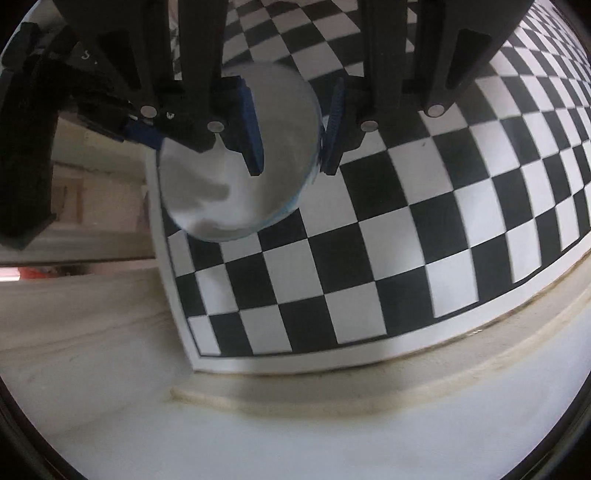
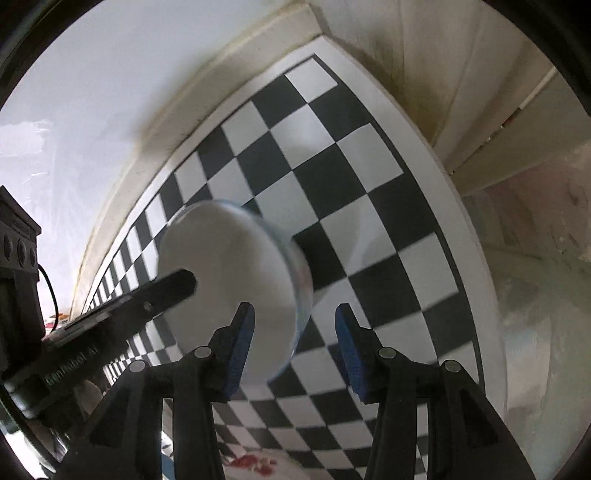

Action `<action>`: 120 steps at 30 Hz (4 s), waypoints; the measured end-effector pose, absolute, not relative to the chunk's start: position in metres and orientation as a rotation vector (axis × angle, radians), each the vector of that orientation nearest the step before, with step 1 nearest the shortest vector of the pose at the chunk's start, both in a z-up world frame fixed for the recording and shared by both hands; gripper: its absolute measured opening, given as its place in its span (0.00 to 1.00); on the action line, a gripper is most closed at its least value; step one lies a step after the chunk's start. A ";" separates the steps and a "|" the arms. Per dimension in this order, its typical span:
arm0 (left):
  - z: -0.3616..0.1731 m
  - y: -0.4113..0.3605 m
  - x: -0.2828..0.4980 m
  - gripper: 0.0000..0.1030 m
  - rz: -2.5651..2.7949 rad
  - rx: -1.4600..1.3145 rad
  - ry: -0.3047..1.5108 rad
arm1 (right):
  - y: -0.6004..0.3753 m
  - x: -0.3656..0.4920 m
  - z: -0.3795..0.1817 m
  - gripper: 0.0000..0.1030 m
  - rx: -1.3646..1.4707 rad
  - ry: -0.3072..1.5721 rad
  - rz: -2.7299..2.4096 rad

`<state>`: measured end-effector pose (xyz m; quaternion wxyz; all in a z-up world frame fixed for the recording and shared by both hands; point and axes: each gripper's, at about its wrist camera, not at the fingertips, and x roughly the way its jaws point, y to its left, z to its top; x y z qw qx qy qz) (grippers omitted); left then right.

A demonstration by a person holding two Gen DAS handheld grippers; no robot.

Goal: Organize plates and bowls
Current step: 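Grasp the blue-rimmed white bowl rim with the left tool while the right tool grips it too, then carry the blue-rimmed bowl with both tools and lower it onto the nested bowls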

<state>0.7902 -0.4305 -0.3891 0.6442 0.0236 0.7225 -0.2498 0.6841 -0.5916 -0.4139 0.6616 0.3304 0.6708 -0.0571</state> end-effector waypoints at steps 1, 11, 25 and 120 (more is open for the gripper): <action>-0.394 -0.433 0.790 0.28 -0.576 0.068 1.646 | -0.591 0.686 -0.418 0.47 0.752 1.520 -0.131; -0.399 -0.429 0.786 0.23 -0.580 0.039 1.648 | -0.589 0.688 -0.425 0.10 0.722 1.551 -0.168; -0.350 -0.408 0.756 0.23 -0.582 0.049 1.581 | -0.567 0.659 -0.385 0.09 0.668 1.512 -0.117; -0.343 -0.294 0.559 0.23 -0.500 0.084 1.649 | -0.418 0.455 -0.369 0.15 0.484 1.622 -0.109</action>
